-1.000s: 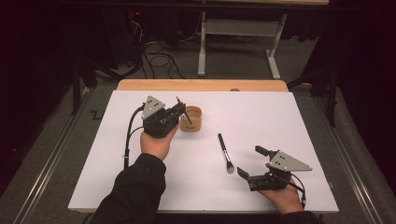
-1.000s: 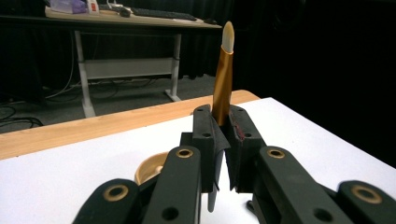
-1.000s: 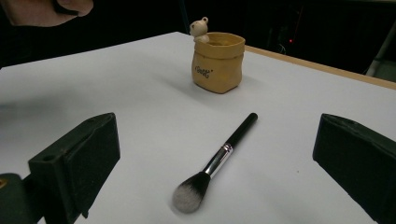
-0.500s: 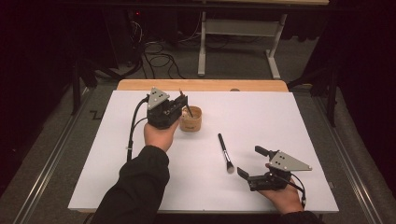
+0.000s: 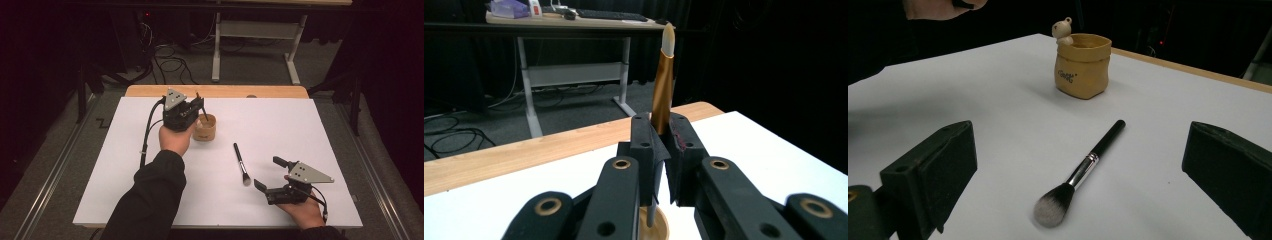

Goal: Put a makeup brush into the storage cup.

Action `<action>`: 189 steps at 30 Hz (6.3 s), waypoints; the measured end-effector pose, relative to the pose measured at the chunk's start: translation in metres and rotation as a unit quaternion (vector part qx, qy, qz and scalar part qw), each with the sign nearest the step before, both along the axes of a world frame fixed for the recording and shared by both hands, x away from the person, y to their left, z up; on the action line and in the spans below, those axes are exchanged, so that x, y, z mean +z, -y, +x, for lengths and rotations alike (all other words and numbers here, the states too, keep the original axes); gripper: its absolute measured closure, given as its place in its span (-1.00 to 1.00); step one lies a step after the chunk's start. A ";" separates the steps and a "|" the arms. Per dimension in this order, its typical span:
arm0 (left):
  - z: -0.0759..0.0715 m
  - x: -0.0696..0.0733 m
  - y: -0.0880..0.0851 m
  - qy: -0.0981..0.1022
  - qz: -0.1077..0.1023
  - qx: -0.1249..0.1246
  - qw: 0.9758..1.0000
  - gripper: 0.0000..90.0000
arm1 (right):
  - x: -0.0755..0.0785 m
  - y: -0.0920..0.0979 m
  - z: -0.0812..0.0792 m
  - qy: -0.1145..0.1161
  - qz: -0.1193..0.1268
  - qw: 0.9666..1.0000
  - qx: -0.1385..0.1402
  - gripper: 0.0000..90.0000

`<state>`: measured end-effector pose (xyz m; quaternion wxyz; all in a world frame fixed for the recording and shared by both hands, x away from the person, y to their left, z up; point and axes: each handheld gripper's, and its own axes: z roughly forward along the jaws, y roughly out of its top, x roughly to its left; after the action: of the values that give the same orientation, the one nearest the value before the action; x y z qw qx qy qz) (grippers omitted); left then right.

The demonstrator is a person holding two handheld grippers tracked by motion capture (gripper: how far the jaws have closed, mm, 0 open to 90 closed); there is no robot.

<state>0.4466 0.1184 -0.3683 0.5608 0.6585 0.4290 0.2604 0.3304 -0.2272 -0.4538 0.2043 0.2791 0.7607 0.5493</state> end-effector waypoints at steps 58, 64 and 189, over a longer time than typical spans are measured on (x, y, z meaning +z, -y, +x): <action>0.026 -0.046 -0.011 -0.060 0.021 0.032 0.997 0.84 | -0.003 -0.001 0.000 -0.009 0.000 1.000 0.005 -0.94; 0.021 -0.042 -0.011 -0.037 0.039 0.036 0.998 0.02 | -0.003 -0.001 0.001 -0.011 -0.005 1.000 0.008 -0.93; -0.131 -0.096 -0.060 -0.056 0.036 -0.084 0.994 -0.97 | -0.001 0.026 0.010 -0.023 -0.048 0.992 -0.111 -1.00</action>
<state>0.3156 0.1785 -0.4640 0.5319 0.7256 0.3927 0.1906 0.3403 -0.2529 -0.4548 0.2597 0.3638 0.7550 0.4797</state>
